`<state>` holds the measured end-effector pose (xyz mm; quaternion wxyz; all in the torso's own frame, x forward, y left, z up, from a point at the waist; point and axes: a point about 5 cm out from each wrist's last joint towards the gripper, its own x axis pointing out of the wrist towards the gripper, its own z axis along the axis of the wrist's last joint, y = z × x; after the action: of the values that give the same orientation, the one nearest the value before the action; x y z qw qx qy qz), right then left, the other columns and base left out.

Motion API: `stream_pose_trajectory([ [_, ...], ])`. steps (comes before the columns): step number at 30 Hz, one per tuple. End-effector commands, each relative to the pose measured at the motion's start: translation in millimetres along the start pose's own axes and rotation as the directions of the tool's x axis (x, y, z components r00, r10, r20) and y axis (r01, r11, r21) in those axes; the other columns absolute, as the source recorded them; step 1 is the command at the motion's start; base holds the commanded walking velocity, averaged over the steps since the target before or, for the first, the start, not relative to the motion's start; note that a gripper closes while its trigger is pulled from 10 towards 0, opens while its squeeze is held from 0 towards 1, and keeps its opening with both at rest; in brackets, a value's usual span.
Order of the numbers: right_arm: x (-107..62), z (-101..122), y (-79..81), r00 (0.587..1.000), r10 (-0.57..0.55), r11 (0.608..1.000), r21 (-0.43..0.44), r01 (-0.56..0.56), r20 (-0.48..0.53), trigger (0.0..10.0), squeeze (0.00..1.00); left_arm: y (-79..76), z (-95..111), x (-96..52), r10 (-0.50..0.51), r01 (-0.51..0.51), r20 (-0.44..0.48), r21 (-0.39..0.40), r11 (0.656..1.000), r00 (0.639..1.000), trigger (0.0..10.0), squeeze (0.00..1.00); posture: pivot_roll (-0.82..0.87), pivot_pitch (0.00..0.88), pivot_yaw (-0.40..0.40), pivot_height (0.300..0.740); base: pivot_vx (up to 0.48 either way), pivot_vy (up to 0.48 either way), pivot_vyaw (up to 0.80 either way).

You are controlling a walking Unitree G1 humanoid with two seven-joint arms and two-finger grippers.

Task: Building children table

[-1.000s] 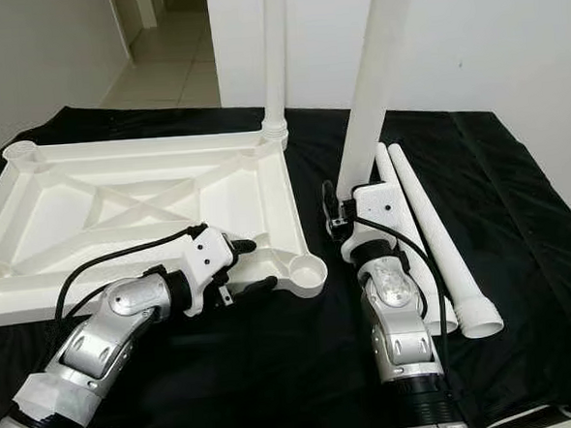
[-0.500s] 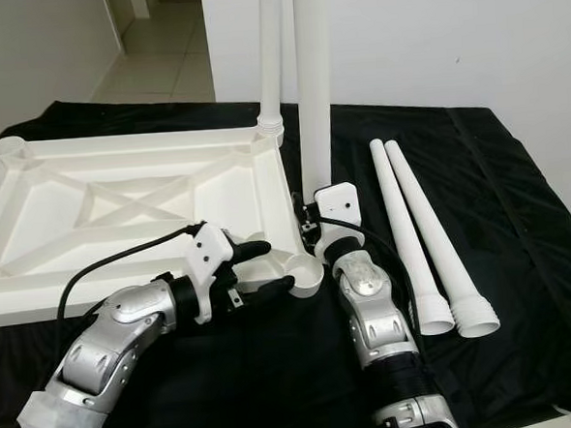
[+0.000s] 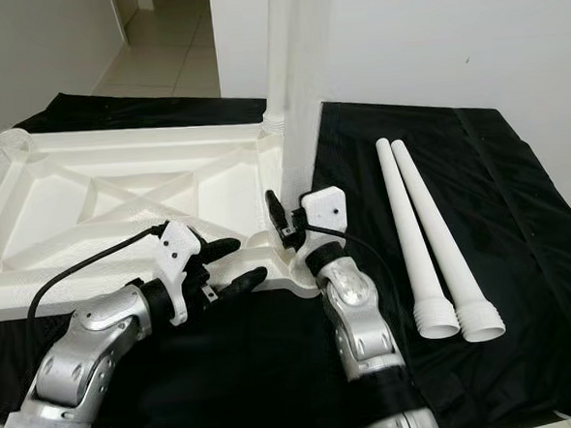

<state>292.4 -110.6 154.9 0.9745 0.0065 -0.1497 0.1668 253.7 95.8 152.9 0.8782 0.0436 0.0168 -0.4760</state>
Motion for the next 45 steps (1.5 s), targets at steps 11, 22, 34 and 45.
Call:
stream_pose_trajectory([
  [11,-35.8,-6.7,-13.0,0.998,-0.045,0.999,0.004,0.045,-0.04,10.0,0.0,13.6,6.5,-13.8,0.184,-0.184,0.007,0.01,0.983,0.983,10.0,0.0,0.16,0.065,-0.048,0.74,0.0,0.0,0.0],
  [22,-28.1,-19.3,1.2,0.987,0.124,0.992,0.046,-0.12,-0.098,10.0,0.0,-2.7,2.9,-9.2,0.103,-0.103,-0.008,-0.013,0.995,0.995,10.0,0.0,0.17,0.057,-0.058,0.74,0.0,0.0,0.0],
  [34,-37.4,-25.8,-8.7,0.975,0.169,0.986,0.011,-0.169,-0.142,10.0,0.0,-0.5,5.9,-13.8,0.141,-0.141,-0.007,-0.011,0.99,0.99,10.0,0.0,0.19,0.048,-0.082,0.74,0.0,0.0,0.0],
  [45,-55.2,-32.5,-16.0,0.976,0.129,0.991,-0.006,-0.132,-0.174,10.0,0.0,6.9,8.8,-19.9,0.168,-0.168,-0.011,0.004,0.986,0.986,10.0,0.0,0.18,0.043,-0.073,0.74,0.0,0.0,0.0],
])
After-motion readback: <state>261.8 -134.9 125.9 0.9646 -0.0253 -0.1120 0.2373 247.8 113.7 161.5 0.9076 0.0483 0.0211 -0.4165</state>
